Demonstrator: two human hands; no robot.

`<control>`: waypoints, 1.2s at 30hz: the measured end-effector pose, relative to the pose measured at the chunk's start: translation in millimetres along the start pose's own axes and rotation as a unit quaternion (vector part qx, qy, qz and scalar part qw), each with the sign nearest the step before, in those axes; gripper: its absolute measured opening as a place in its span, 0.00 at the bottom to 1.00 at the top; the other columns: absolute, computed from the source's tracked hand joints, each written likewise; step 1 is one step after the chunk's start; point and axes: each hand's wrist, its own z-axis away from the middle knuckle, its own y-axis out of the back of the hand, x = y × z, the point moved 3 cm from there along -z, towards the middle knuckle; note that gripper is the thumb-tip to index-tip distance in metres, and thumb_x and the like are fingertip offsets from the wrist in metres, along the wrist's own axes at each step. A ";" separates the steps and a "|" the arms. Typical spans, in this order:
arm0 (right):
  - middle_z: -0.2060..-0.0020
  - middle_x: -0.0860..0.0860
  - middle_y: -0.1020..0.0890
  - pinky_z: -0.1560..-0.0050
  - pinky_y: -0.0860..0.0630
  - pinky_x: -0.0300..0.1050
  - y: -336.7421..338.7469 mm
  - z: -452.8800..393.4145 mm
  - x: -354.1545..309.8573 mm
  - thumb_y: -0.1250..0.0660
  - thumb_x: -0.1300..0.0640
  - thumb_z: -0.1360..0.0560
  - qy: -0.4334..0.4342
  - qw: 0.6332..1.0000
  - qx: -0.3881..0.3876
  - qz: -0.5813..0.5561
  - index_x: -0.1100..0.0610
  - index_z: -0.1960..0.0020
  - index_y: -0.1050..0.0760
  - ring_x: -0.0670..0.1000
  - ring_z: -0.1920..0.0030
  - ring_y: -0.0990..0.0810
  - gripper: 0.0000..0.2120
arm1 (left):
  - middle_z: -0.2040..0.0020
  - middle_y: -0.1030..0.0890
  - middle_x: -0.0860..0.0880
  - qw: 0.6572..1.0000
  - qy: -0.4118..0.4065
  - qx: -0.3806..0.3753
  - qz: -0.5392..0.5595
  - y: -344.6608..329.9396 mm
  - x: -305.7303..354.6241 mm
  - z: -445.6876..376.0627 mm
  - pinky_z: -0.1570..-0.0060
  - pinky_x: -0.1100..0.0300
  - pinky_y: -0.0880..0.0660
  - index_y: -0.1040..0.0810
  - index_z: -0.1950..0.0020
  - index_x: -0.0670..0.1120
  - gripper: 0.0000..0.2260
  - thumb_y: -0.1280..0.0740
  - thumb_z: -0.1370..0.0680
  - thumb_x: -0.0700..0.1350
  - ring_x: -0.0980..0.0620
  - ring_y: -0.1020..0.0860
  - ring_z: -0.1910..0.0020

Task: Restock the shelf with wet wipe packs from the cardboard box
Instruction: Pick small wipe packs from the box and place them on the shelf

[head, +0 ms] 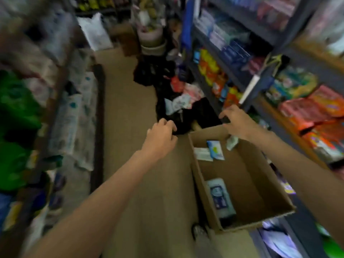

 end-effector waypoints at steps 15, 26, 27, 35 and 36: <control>0.27 0.59 0.41 0.32 0.36 0.50 -252.3 -101.8 256.0 0.38 0.64 0.24 -0.198 0.944 -0.186 -0.185 0.54 0.25 0.44 0.60 0.29 0.38 0.30 | 0.36 0.31 0.43 0.978 -0.021 -0.194 -0.071 -274.5 66.1 -182.8 0.41 0.49 0.31 0.35 0.33 0.44 0.19 0.40 0.23 0.44 0.42 0.29 0.37; 0.50 0.56 0.19 0.48 0.23 0.44 -253.0 -140.0 254.2 0.37 0.59 0.24 -0.300 0.899 0.105 -0.300 0.59 0.46 0.20 0.54 0.53 0.19 0.10 | 0.38 0.29 0.43 0.985 0.007 -0.137 0.101 -286.7 27.7 -200.5 0.47 0.55 0.27 0.31 0.35 0.41 0.18 0.36 0.25 0.38 0.44 0.25 0.43; 0.57 0.53 0.18 0.56 0.24 0.37 -239.8 -136.3 243.1 0.36 0.60 0.24 -0.274 0.900 0.112 -0.321 0.60 0.51 0.19 0.48 0.61 0.21 0.08 | 0.36 0.30 0.44 0.981 0.024 -0.146 0.128 -284.4 28.2 -203.8 0.45 0.55 0.26 0.33 0.33 0.42 0.22 0.33 0.25 0.40 0.45 0.26 0.42; 0.58 0.52 0.20 0.60 0.24 0.38 -240.0 -152.9 191.9 0.38 0.63 0.23 -0.224 0.758 -0.055 -0.610 0.60 0.53 0.22 0.48 0.58 0.21 0.06 | 0.60 0.20 0.52 0.893 0.194 -0.094 0.394 -249.5 12.6 -215.1 0.70 0.69 0.23 0.24 0.53 0.47 0.06 0.29 0.28 0.42 0.62 0.19 0.68; 0.55 0.54 0.20 0.56 0.23 0.42 -262.1 -158.2 207.8 0.37 0.60 0.23 -0.287 0.784 -0.041 -0.549 0.62 0.48 0.23 0.52 0.53 0.21 0.08 | 0.58 0.20 0.51 0.898 0.203 -0.069 0.384 -246.3 2.8 -214.2 0.68 0.67 0.22 0.24 0.50 0.46 0.08 0.30 0.27 0.43 0.59 0.19 0.65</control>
